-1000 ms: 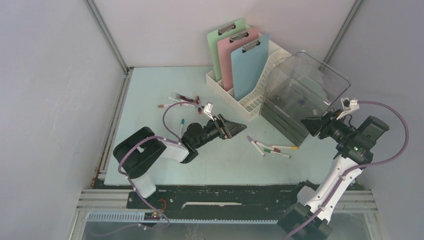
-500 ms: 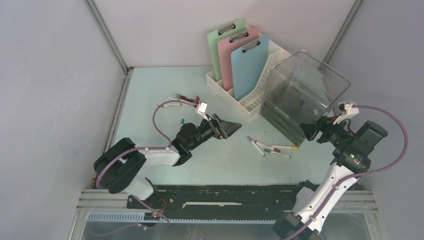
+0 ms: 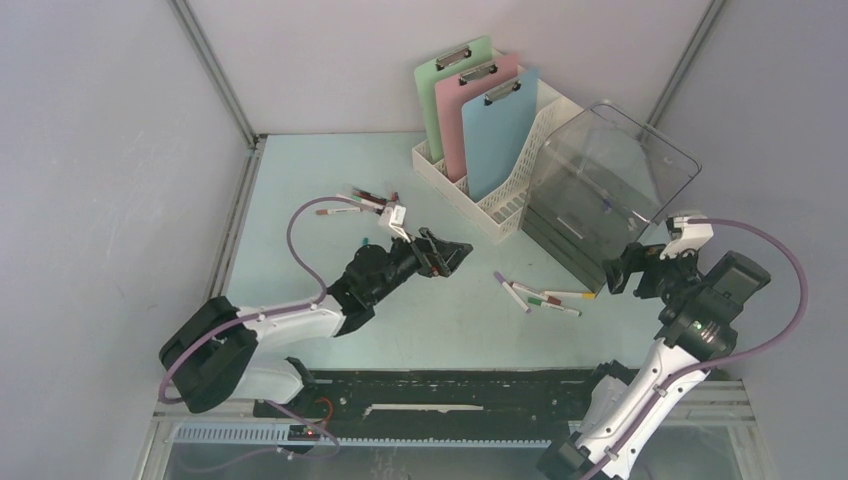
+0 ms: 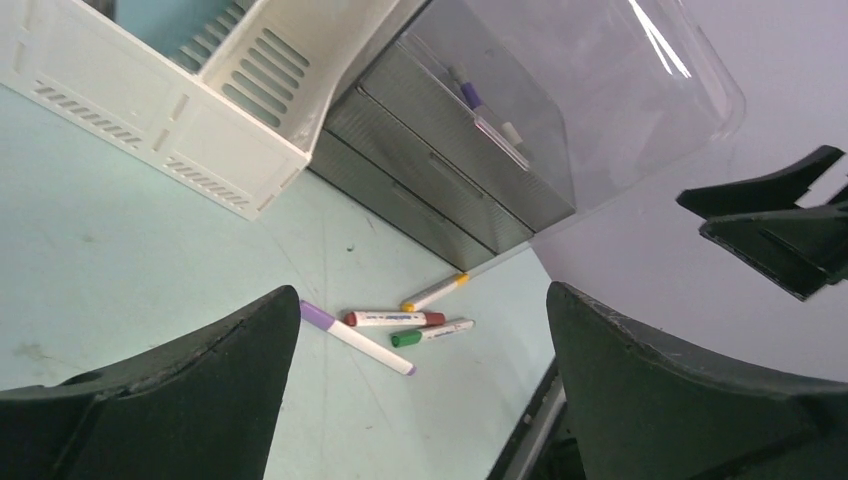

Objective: Organize the desk
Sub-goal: Close the storage box at the center of the board, then open the drawer in the storage box.

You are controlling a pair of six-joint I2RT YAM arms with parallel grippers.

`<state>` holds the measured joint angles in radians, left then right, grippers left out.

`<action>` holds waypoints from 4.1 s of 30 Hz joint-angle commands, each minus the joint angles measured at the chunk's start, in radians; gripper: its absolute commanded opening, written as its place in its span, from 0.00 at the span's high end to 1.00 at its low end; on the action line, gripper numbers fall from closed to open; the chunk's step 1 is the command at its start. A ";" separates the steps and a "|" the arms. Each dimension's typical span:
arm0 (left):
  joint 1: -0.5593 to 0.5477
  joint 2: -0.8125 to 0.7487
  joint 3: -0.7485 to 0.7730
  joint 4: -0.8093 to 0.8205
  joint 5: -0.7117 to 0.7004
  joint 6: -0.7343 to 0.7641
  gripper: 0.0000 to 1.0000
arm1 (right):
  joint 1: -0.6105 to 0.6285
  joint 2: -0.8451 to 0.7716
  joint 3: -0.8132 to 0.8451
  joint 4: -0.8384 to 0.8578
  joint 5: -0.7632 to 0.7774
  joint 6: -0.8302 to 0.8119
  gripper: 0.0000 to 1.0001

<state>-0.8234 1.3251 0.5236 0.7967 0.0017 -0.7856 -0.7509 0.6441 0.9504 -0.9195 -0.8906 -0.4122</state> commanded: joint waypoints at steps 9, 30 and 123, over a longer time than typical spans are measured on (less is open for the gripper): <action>-0.023 0.098 0.131 0.025 0.058 0.041 0.00 | 0.067 0.060 0.039 -0.270 -0.154 -0.271 0.00; -0.134 0.662 0.530 0.246 -0.027 -0.389 0.24 | 0.159 0.055 -0.031 -0.105 -0.135 -0.151 0.00; -0.168 0.689 0.320 0.370 -0.165 -0.372 0.64 | 0.213 0.062 -0.036 -0.080 -0.103 -0.130 0.00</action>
<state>-0.9977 2.0979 0.8948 1.1439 -0.1120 -1.2465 -0.5434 0.7139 0.9161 -1.0126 -0.9920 -0.5442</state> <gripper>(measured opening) 0.320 0.993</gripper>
